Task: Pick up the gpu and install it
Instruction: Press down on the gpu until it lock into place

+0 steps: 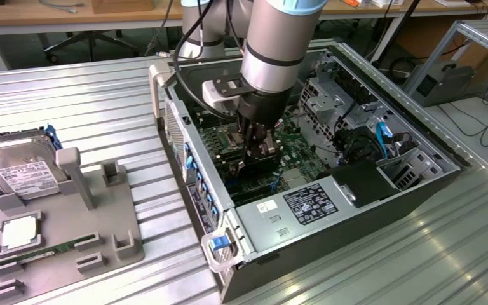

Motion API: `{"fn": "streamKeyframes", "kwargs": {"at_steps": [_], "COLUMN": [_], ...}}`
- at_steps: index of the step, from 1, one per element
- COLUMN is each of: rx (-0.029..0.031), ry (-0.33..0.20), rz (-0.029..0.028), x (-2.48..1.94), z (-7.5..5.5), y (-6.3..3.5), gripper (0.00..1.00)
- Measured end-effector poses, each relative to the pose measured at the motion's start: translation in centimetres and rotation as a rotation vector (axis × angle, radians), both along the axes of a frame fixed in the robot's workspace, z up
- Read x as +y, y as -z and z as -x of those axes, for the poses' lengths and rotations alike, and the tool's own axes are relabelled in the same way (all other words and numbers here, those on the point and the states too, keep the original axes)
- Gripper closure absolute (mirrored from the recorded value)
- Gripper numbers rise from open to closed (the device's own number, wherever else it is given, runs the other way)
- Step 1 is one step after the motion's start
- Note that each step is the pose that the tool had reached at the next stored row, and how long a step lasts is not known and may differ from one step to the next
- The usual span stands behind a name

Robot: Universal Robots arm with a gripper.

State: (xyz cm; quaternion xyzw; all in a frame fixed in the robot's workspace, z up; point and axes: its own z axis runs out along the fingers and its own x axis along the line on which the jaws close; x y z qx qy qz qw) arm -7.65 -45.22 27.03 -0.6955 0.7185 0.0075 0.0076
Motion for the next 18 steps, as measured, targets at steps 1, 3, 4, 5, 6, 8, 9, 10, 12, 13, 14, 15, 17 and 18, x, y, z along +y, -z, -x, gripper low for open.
{"fn": "streamKeyframes", "kwargs": {"at_steps": [1, 3, 4, 5, 6, 8, 9, 10, 12, 13, 14, 15, 17, 18], "rx": [-0.0001, -0.0001, -0.0001, -0.0001, 0.0000, 0.0002, -0.0001, -0.0001, -0.0001, -0.0001, -0.0001, -0.0011, -0.0013, -0.0013], "ry": [0.000, 0.000, 0.000, 0.000, 0.000, 0.000, 0.000, 0.000, 0.000, 0.000, 0.000, 0.000, 0.000, 0.000], "rz": [-0.0001, -0.0001, -0.0002, -0.0001, -0.0001, 0.0004, -0.0003, -0.0002, -0.0001, -0.0002, -0.0002, -0.0001, -0.0002, -0.0001], "x": [0.00, 0.00, 0.00, 0.00, 0.00, -0.01, 0.01, 0.02, 0.02, 0.02, 0.02, 0.01, 0.03, 0.03], "z": [0.0, 0.2, 0.2, 0.3, 0.3, 0.3, 0.3, 0.3, 0.1, 0.0, 0.0, 0.0, -1.0, -1.0], "y": [0.01, 0.01, 0.02, 0.02, 0.02, 0.12, 0.09, -0.98, -3.15, -3.63, -4.54, -5.56, -6.59, -6.59], "gripper": [0.89, 0.89, 0.89, 0.89, 0.89, 0.89, 0.89, 0.89, 0.89, 0.89, 0.89, 0.89, 0.89, 0.89]}}
